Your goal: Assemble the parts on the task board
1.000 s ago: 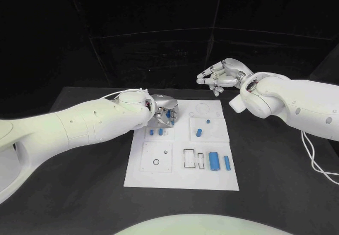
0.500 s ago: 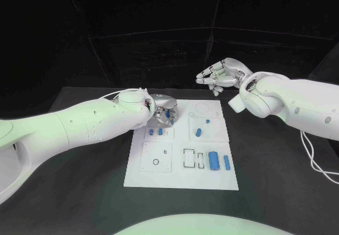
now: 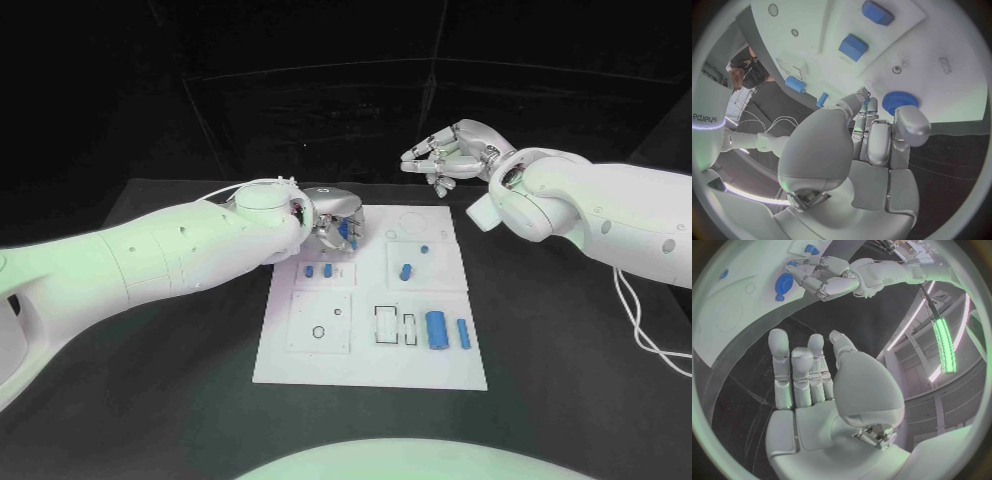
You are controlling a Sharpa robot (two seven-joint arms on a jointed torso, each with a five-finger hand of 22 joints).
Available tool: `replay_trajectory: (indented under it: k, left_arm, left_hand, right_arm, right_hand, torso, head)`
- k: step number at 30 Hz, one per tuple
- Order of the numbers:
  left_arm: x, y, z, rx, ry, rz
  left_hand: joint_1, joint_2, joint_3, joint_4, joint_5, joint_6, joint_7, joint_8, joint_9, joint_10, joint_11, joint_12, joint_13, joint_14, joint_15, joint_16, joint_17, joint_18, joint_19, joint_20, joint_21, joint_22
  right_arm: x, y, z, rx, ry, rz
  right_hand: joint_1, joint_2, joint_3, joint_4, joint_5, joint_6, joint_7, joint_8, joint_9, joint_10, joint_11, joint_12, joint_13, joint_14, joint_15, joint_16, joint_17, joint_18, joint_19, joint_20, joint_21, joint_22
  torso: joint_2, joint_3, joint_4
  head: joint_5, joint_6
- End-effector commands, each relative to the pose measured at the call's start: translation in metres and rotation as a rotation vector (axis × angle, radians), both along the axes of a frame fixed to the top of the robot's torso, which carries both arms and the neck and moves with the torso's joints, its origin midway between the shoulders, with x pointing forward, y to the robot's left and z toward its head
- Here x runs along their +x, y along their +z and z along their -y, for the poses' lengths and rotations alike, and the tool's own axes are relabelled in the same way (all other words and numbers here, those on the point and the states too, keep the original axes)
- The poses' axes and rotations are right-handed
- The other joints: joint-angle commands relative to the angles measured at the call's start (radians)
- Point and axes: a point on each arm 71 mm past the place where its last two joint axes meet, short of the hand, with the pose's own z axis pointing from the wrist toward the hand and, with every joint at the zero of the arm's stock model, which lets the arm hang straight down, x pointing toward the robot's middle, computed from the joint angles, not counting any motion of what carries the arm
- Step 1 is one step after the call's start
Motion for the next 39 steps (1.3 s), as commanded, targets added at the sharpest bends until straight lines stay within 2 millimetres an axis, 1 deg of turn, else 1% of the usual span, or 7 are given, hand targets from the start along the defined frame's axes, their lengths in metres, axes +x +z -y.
replay_trajectory:
  k: [1,10,16,20,22,30,39]
  left_arm:
    - [-0.001,0.009,-0.002,-0.048,-0.007,0.027]
    - [-0.004,0.020,-0.025,-0.081,0.025,0.028]
    - [-0.004,0.018,-0.043,-0.067,0.058,-0.003]
    - [-0.004,0.016,-0.053,-0.057,0.077,-0.018]
    - [-0.004,0.014,-0.057,-0.053,0.085,-0.024]
    - [-0.003,0.006,-0.060,-0.043,0.093,-0.040]
    - [-0.002,0.000,-0.058,-0.011,0.099,-0.061]
  left_hand:
    - [-0.008,0.002,0.006,0.002,-0.001,0.010,0.000,-0.002,-0.002,0.006,0.000,-0.003,0.001,0.025,-0.007,0.006,-0.001,-0.015,-0.002,-0.007,0.005,0.001]
    - [-0.019,-0.005,0.016,-0.004,-0.001,0.014,-0.001,-0.006,-0.001,0.012,-0.001,-0.010,0.001,0.024,-0.007,0.006,-0.004,-0.016,-0.002,-0.007,0.007,0.005]
    - [-0.026,-0.009,0.018,-0.005,-0.001,0.017,-0.001,-0.008,-0.001,0.015,-0.001,-0.013,0.001,0.024,-0.008,0.005,-0.006,-0.016,-0.002,-0.007,0.009,0.008]
    - [-0.033,-0.014,0.019,-0.006,-0.002,0.018,-0.002,-0.010,-0.001,0.017,-0.001,-0.017,0.001,0.023,-0.008,0.005,-0.007,-0.016,-0.003,-0.007,0.009,0.008]
    - [-0.035,-0.015,0.019,-0.007,-0.002,0.018,-0.002,-0.011,-0.001,0.017,-0.001,-0.018,0.001,0.023,-0.008,0.005,-0.008,-0.016,-0.003,-0.007,0.009,0.008]
    - [-0.039,-0.018,0.019,-0.008,-0.001,0.019,-0.002,-0.012,-0.001,0.018,-0.001,-0.020,0.001,0.023,-0.008,0.005,-0.010,-0.016,-0.003,-0.007,0.009,0.008]
    - [-0.040,-0.019,0.020,-0.008,-0.001,0.019,-0.002,-0.013,-0.001,0.019,-0.001,-0.021,0.001,0.023,-0.008,0.004,-0.011,-0.016,-0.003,-0.007,0.008,0.008]
  right_arm:
    - [0.000,0.002,-0.001,0.003,0.010,0.006]
    - [0.000,0.001,0.000,0.002,0.008,0.005]
    - [0.000,0.001,0.001,0.001,0.007,0.005]
    - [0.001,0.001,0.001,0.001,0.007,0.004]
    - [0.001,0.001,0.001,0.001,0.007,0.004]
    - [0.000,0.001,0.003,0.001,0.004,0.004]
    - [0.000,0.001,0.004,0.001,0.000,0.005]
  right_hand:
    - [-0.004,0.002,-0.001,0.007,0.005,-0.008,-0.001,0.004,0.001,0.003,0.002,0.000,0.001,0.003,0.000,-0.002,0.001,0.016,-0.003,-0.002,0.000,0.001]
    - [-0.004,0.002,-0.001,0.007,0.005,-0.008,-0.001,0.004,0.001,0.003,0.002,0.000,0.001,0.003,0.000,-0.002,0.001,0.016,-0.003,-0.002,0.000,0.001]
    - [-0.004,0.002,-0.001,0.007,0.005,-0.008,-0.001,0.004,0.001,0.003,0.002,0.000,0.001,0.003,0.000,-0.002,0.001,0.016,-0.003,-0.002,0.000,0.001]
    - [-0.004,0.002,-0.001,0.007,0.005,-0.008,-0.001,0.004,0.001,0.003,0.002,0.000,0.001,0.003,0.000,-0.002,0.001,0.016,-0.003,-0.002,0.000,0.001]
    - [-0.004,0.002,-0.001,0.007,0.005,-0.008,-0.001,0.004,0.001,0.003,0.002,0.000,0.001,0.003,0.000,-0.002,0.001,0.016,-0.003,-0.002,0.000,0.001]
    - [-0.004,0.002,-0.001,0.007,0.005,-0.008,-0.001,0.004,0.001,0.003,0.002,0.000,0.001,0.003,0.000,-0.002,0.001,0.016,-0.003,-0.002,0.000,0.001]
    - [-0.003,0.003,-0.001,0.008,0.005,-0.008,-0.001,0.005,0.001,0.003,0.002,-0.001,0.001,0.003,0.000,-0.004,-0.001,0.017,-0.004,-0.002,-0.001,0.000]
  torso:
    - [0.000,0.0002,0.0005]
    - [0.001,-0.0003,0.0011]
    - [0.001,0.0010,-0.0006]
    - [0.002,-0.0012,0.0007]
    - [0.001,-0.0007,0.0019]
    - [0.002,0.0009,-0.0027]
    - [0.002,0.0012,-0.0018]
  head:
    - [0.004,0.002]
    - [0.006,0.005]
    - [0.011,0.005]
    - [0.010,0.005]
    - [0.011,0.005]
    - [0.018,0.005]
    - [0.019,0.001]
